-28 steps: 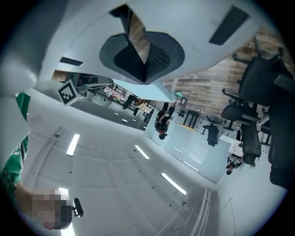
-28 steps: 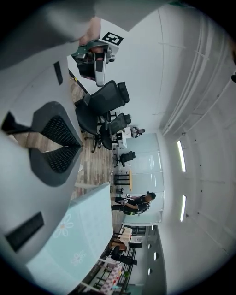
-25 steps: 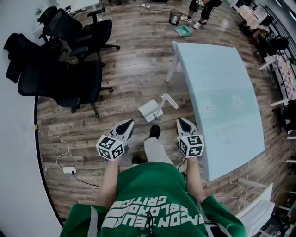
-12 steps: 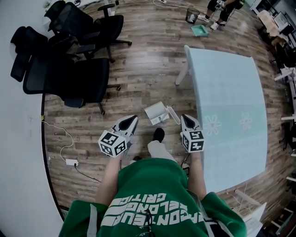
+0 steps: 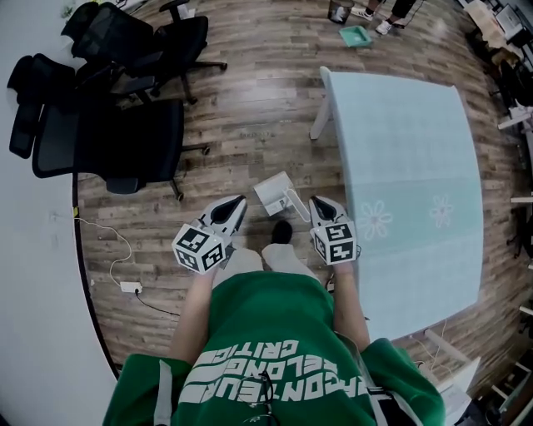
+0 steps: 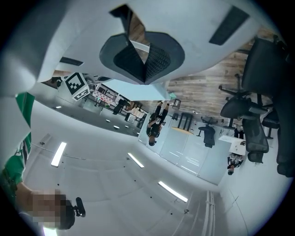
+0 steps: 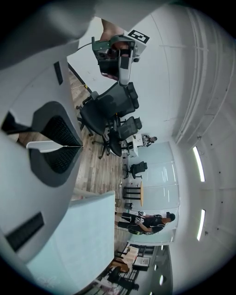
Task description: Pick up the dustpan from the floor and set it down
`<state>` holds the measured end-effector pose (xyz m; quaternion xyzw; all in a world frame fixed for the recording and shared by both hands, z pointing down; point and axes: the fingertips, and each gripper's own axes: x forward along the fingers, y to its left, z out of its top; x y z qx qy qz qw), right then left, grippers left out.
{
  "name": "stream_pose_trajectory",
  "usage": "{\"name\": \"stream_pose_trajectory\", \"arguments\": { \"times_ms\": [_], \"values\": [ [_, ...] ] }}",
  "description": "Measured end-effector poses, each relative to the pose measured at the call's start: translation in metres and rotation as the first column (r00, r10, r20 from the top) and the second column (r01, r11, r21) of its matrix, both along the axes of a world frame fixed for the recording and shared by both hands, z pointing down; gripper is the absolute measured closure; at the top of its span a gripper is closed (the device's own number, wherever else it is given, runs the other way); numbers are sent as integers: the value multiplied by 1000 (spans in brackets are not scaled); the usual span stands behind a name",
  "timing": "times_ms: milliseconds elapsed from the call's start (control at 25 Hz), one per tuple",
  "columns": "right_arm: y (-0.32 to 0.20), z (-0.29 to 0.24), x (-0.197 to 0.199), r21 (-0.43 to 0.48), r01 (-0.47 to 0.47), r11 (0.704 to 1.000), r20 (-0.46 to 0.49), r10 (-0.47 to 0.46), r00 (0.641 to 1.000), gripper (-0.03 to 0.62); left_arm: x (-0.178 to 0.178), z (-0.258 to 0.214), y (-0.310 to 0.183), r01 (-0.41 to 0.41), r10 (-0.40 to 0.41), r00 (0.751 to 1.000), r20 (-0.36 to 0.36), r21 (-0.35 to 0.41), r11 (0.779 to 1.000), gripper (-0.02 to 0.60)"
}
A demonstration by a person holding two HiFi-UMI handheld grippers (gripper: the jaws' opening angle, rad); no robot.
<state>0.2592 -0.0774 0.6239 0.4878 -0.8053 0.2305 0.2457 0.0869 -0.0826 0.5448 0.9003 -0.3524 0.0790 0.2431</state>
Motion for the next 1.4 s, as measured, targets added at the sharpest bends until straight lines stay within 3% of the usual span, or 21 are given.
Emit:
{"name": "stream_pose_trajectory", "arguments": {
  "times_ms": [280, 960, 1080, 1400],
  "values": [
    [-2, 12, 6, -29, 16, 999, -22, -16, 1000, 585, 15, 6, -8, -15, 14, 1000, -26, -12, 1000, 580],
    [-14, 65, -26, -195, 127, 973, -119, -152, 981, 578, -12, 20, -11, 64, -67, 995, -74, -46, 997, 580],
    [-16, 78, -30, -252, 147, 957, -117, -181, 977, 478, -15, 19, -12, 70, -74, 994, -83, -54, 996, 580],
    [-23, 117, -40, -379, 186, 906, -160, -262, 952, 369, -22, 23, -16, 74, -80, 992, -95, -69, 995, 580]
  ]
}}
